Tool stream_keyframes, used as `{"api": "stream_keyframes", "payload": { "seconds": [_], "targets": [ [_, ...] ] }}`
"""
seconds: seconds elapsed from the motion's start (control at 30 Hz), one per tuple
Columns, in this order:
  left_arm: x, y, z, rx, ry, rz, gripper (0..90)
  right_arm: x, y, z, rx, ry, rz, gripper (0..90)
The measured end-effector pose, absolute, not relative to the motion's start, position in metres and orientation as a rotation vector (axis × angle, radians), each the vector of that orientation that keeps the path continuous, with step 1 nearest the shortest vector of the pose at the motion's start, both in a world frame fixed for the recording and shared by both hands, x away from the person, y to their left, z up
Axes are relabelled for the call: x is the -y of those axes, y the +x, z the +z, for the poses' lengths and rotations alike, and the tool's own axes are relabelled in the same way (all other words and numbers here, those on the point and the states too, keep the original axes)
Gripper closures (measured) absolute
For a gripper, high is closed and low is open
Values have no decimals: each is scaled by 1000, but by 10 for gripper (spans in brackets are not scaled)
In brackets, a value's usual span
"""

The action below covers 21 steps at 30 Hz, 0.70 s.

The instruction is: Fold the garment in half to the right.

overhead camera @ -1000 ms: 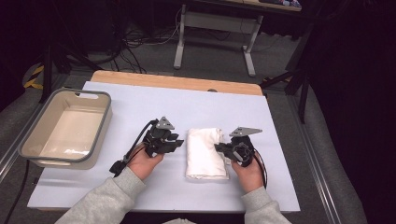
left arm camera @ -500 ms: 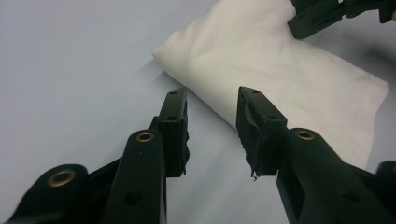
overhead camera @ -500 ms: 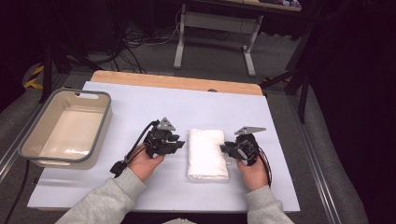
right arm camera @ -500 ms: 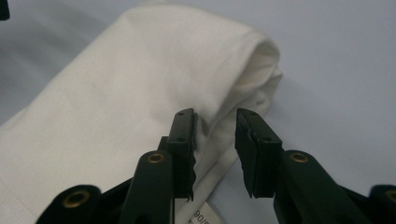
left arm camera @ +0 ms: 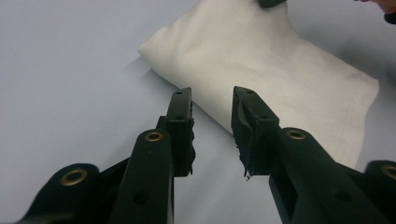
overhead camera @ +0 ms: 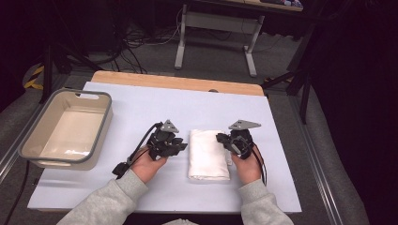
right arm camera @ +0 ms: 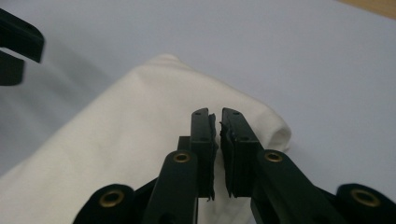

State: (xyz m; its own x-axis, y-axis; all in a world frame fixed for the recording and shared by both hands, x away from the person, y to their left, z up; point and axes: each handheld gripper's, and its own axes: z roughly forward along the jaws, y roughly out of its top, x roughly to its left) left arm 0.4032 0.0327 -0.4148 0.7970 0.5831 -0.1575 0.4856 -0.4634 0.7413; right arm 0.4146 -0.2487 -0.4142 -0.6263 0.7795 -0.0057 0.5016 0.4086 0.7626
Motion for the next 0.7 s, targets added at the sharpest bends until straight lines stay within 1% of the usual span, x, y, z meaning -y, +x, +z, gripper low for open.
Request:
{"api": "stream_keyframes", "payload": {
  "seconds": [0.13, 0.3, 0.4, 0.5, 0.67, 0.7],
  "targets": [
    [-30, 402, -416, -785, 2151, 134, 698, 255, 421, -426, -2309, 1146, 1007, 829],
    [-22, 399, -418, -784, 2158, 116, 665, 265, 429, -435, -2323, 1189, 1016, 843],
    [-19, 400, -420, -773, 2176, 101, 617, 267, 430, -439, -2323, 1169, 1026, 848],
    [-16, 400, -423, -785, 2186, 101, 546, 269, 431, -441, -2323, 1176, 1044, 850],
    [-11, 402, -427, -815, 2191, 96, 490, 269, 430, -441, -2322, 1165, 1042, 845],
    [-10, 402, -428, -822, 2194, 96, 486, 269, 430, -440, -2321, 1165, 1039, 828]
  ]
}}
